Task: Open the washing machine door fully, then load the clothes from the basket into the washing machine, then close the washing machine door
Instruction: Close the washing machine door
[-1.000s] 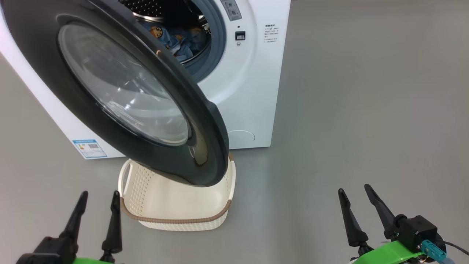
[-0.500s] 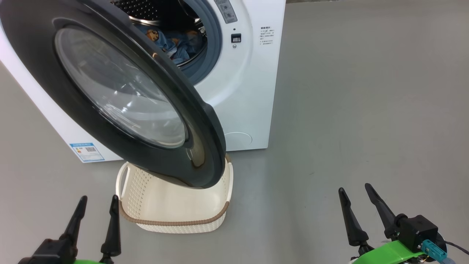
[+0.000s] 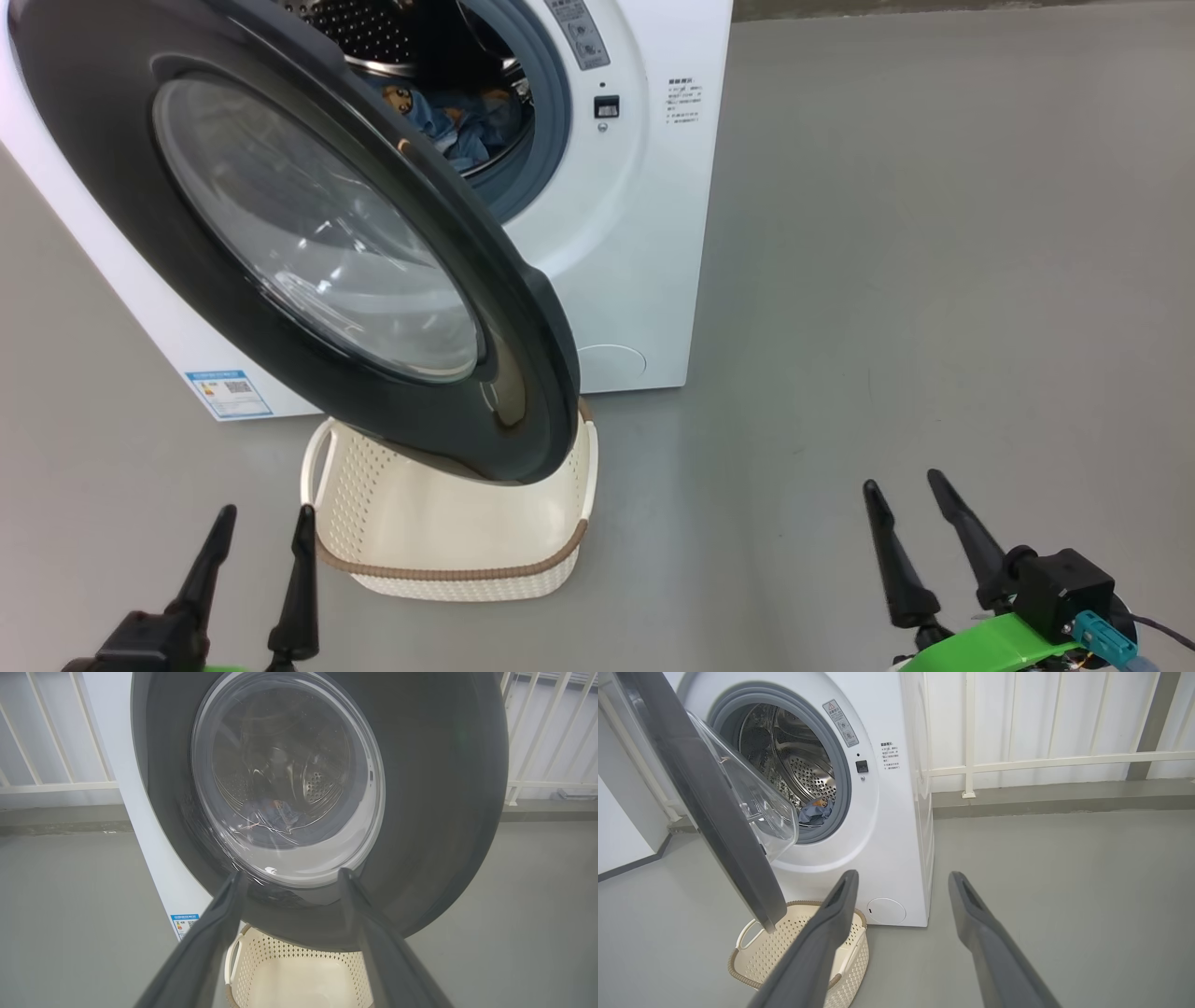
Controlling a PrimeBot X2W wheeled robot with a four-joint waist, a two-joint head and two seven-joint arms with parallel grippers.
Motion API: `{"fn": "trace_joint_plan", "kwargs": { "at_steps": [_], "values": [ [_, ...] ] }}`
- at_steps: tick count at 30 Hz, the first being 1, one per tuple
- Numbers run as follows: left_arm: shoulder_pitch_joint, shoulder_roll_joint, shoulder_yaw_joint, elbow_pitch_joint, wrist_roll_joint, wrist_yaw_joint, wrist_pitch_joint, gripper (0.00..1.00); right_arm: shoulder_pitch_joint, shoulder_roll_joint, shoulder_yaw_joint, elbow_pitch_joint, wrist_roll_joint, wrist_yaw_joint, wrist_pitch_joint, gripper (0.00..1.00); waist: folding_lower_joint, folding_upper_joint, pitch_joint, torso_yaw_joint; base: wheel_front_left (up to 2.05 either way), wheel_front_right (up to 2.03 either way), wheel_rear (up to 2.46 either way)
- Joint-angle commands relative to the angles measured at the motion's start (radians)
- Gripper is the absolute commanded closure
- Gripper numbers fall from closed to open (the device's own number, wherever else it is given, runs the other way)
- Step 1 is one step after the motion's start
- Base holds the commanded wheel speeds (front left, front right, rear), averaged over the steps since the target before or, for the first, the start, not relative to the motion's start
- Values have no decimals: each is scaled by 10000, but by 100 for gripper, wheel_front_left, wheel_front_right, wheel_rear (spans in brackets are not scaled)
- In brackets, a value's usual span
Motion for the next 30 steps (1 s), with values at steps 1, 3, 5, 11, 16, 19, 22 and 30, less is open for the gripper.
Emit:
{"fn": "trace_joint_plan", "kwargs": {
  "at_steps": [1,3,5,11,16,19,22,30],
  "values": [
    [-60,160,296,-186,-132,-26,-64,0,-28,-26,240,-207,62,17,-122,100,0,-1,-9,3,0,0,0],
    [-38,166,290,-194,-151,-26,-64,0,-19,-26,215,-214,102,17,-122,100,0,-1,-39,5,0,0,0],
    [-13,165,287,-195,-163,-26,-64,0,-5,-26,192,-231,198,17,-122,100,0,-1,-72,3,0,0,0],
    [33,160,282,-180,-209,-26,-64,0,-124,-26,21,-1165,725,17,-122,100,0,-1,-126,-3,0,0,0],
    [21,169,297,-161,-272,-26,-64,0,-455,-26,194,-2946,936,17,-122,100,0,-1,-96,-18,0,0,0],
    [-27,152,285,-163,-302,-26,-64,0,-696,-26,635,-4009,959,17,-122,100,0,-1,-63,4,0,0,0],
    [-60,122,239,-167,-331,-26,-64,0,-889,-128,1365,-4717,1265,17,-122,100,0,-1,-25,61,0,0,0],
    [-237,87,24,-58,-432,-27,-65,0,-1806,-804,3589,-5500,1602,17,-122,100,0,-1,85,427,0,0,0]
  ]
}}
